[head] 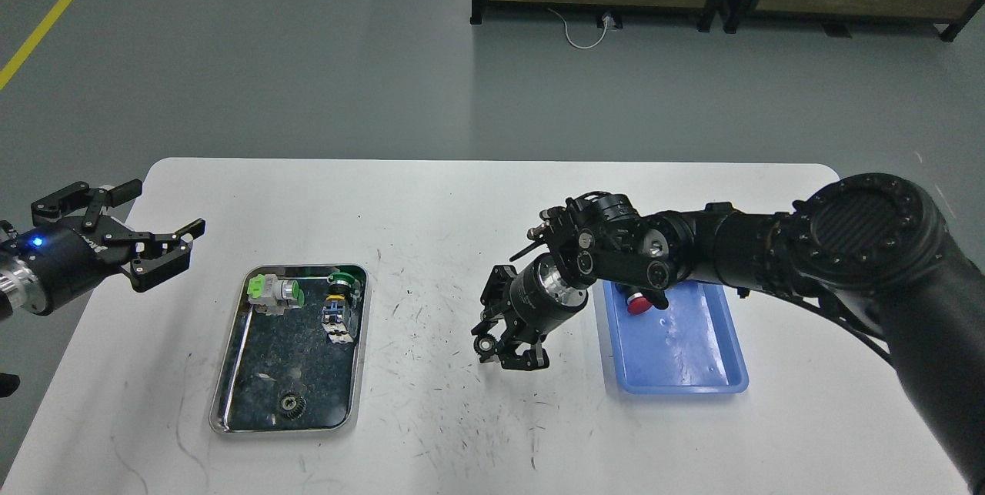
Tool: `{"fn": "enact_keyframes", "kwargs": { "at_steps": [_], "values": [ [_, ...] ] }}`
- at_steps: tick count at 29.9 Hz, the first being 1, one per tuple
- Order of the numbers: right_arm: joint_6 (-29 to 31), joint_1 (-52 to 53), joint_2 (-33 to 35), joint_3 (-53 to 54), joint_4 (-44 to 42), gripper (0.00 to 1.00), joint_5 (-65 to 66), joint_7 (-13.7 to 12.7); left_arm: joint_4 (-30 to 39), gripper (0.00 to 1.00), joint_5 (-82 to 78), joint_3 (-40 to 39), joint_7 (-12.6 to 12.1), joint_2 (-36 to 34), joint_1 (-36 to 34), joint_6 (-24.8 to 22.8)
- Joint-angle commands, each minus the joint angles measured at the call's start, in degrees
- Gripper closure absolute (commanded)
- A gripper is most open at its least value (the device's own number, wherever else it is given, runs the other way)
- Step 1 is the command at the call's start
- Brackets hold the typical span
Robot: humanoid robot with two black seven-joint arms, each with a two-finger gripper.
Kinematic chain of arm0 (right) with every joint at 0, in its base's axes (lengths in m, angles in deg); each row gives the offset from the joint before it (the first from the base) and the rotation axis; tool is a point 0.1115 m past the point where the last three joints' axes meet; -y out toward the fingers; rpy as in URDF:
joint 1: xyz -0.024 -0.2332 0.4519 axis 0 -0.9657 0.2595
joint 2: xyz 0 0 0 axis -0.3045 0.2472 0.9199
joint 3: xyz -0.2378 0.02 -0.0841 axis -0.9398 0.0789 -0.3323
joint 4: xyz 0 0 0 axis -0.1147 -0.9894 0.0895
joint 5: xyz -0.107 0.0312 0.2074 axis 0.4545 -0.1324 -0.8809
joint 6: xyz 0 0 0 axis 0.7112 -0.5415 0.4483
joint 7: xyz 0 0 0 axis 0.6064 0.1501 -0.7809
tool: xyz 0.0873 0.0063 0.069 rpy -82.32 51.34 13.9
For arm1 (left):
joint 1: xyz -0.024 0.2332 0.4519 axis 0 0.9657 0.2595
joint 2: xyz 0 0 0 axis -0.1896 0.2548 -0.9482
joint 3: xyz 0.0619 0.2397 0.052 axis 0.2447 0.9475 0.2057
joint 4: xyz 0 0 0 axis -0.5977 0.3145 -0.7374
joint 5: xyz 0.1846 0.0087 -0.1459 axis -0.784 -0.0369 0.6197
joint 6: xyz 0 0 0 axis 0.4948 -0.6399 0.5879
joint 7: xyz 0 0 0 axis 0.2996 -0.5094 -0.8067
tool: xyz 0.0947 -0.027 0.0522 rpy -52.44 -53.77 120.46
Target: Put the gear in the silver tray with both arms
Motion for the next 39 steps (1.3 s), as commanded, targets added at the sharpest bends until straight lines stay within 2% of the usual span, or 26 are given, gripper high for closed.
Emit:
{"fn": "enact_keyframes", "kwargs": {
  "at_steps": [1,8,14,17,21,24,28,34,39],
  "values": [
    [0.0,-0.1,0.0,0.0,-1.2,0.57,0.0,0.5,0.3,0.02,0.0,0.2,0.0,-0.2,0.0,0.0],
    [0.0,-0.2,0.0,0.7,-1.4,0.44,-0.5,1.1,1.0,0.02,0.0,0.5,1.3,-0.1,0.2,-0.1],
    [0.0,0.2,0.0,7.5,-7.3,0.41,-0.8,1.3,6.9,0.02,-3.8,1.3,4.1,-0.4,0.2,-1.8],
    [0.0,0.8,5.9,12.0,-8.2,0.4,-1.4,1.2,10.3,0.03,-7.2,3.5,4.0,0.8,0.0,-1.9],
    [0.0,1.1,15.2,18.5,-8.9,0.38,-1.5,1.2,10.0,0.03,-8.9,6.2,3.3,6.3,-0.2,-1.6],
    [0.0,1.3,21.0,23.7,-10.7,0.36,-1.9,1.2,7.8,0.03,-11.0,8.8,2.9,13.3,-0.1,-0.2],
    [0.0,1.9,24.9,27.3,-13.1,0.35,-4.3,1.2,2.3,0.03,-12.1,11.6,2.7,21.3,0.4,1.0],
    [0.0,2.4,27.4,30.2,-16.2,0.35,-6.0,1.1,-5.9,0.02,-12.3,12.4,1.8,31.3,1.2,2.7],
    [0.0,2.4,28.0,30.7,-18.1,0.35,-7.1,1.1,-13.8,0.02,-12.2,13.7,1.6,40.3,1.3,6.4]
  ]
}}
